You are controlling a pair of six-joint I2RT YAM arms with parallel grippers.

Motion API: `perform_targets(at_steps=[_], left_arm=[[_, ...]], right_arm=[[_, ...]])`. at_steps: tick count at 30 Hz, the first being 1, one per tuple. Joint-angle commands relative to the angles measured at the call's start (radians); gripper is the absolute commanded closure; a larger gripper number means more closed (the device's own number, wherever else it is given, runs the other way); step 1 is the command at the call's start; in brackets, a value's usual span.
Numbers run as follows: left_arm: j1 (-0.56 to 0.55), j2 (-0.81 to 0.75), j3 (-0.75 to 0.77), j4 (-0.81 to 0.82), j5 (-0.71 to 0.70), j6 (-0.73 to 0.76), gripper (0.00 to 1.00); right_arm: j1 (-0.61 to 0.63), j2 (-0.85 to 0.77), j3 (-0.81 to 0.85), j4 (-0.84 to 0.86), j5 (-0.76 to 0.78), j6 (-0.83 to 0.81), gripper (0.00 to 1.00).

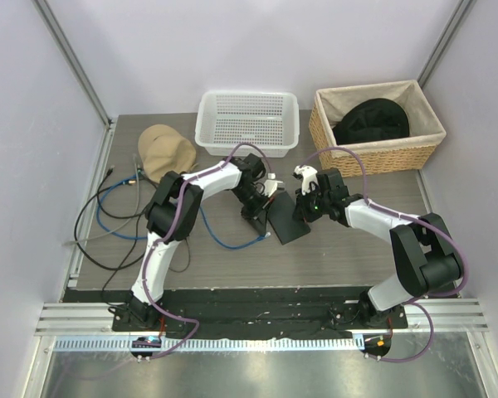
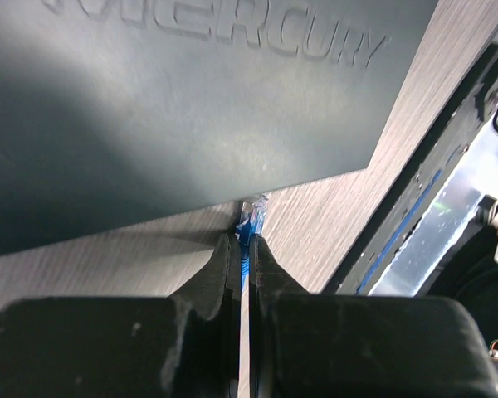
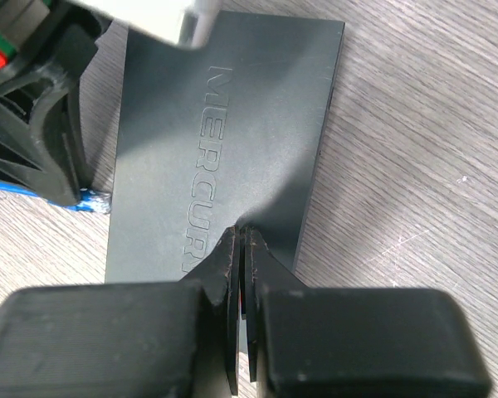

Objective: Pull the plug from the switch port

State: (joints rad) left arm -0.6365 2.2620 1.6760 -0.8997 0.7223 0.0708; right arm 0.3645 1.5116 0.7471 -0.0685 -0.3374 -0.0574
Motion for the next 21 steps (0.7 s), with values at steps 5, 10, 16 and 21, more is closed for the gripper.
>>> perform_targets(at_steps=[5,10,16,21], left_arm=[[-0.015,0.088,-0.010,-0.114,-0.264,0.121,1.00],[0.021,0.045,0.062,-0.209,-0.228,0.127,1.00],[0.119,-0.218,0.105,-0.275,-0.239,0.187,1.00],[0.238,-0.343,0.180,-0.373,-0.381,0.294,1.00]], right_arm=[[0.002,-0.014,-0.018,-0.033,0.034,-0.015,0.99],[0.002,-0.019,-0.022,-0.031,0.037,-0.015,0.99],[0.002,-0.034,-0.031,-0.028,0.044,-0.015,0.98],[0.002,-0.034,-0.032,-0.027,0.043,-0.015,0.98]])
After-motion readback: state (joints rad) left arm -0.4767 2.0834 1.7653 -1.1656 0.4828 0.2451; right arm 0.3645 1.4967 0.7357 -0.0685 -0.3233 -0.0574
